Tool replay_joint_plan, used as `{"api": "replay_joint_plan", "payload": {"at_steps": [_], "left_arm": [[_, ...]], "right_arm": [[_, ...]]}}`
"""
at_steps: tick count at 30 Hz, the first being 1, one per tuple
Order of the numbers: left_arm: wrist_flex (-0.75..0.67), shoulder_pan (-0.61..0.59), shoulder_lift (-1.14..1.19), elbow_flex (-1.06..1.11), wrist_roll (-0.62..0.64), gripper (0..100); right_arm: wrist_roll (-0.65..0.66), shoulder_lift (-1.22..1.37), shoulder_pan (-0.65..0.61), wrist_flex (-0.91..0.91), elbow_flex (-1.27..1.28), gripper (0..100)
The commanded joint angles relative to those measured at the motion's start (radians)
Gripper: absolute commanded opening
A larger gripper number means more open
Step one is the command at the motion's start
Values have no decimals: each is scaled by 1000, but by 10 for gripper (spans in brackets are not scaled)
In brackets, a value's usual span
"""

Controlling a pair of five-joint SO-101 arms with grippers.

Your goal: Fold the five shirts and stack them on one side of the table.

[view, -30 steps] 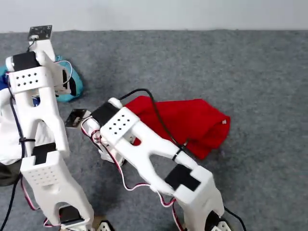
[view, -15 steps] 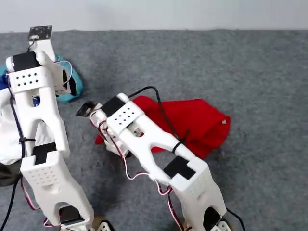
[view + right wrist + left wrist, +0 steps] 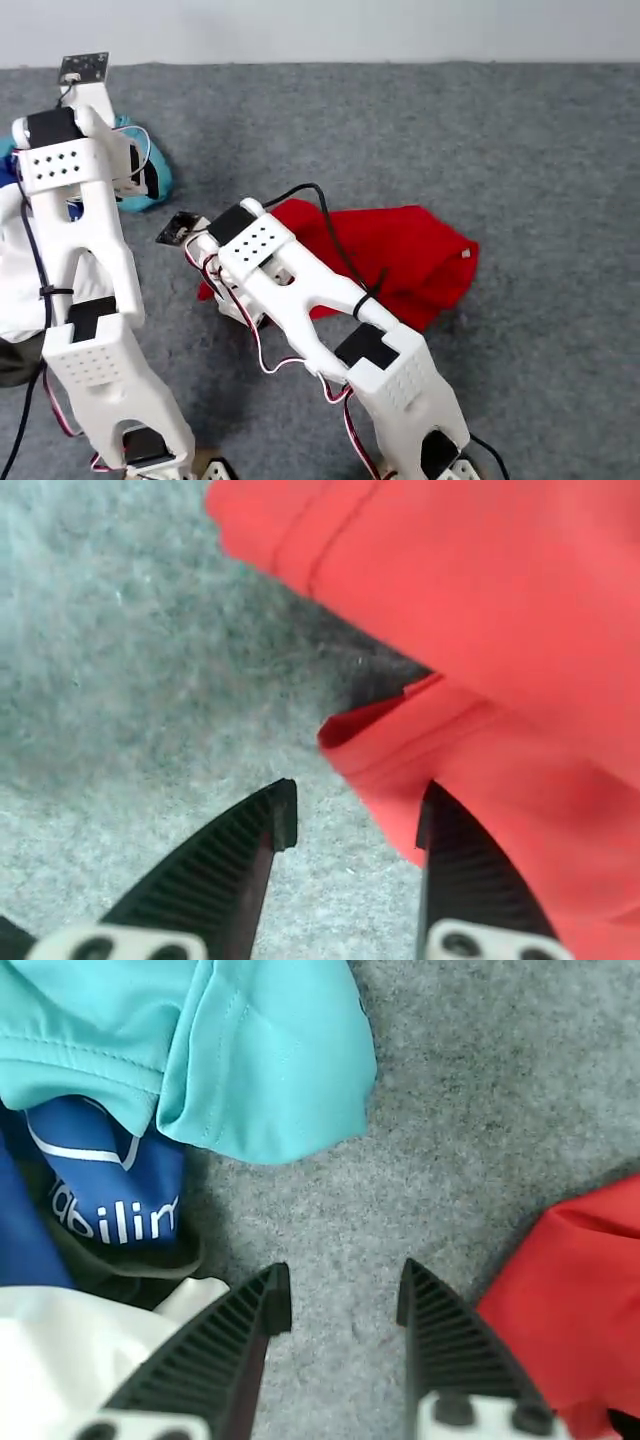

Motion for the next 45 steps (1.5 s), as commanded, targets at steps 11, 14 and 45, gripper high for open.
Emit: {"api": "replay_joint_plan", "payload": {"at_steps": [11, 14, 45], "left_arm": [[21, 0, -54, -2, 9, 180], [21, 0, -52, -2, 9, 180], [23, 147, -173, 154, 6, 180]], "right_arm": [[-6, 125, 21, -64, -34, 208], [-5, 116, 50, -53, -34, 184], [221, -931, 404, 159, -34, 9]]}}
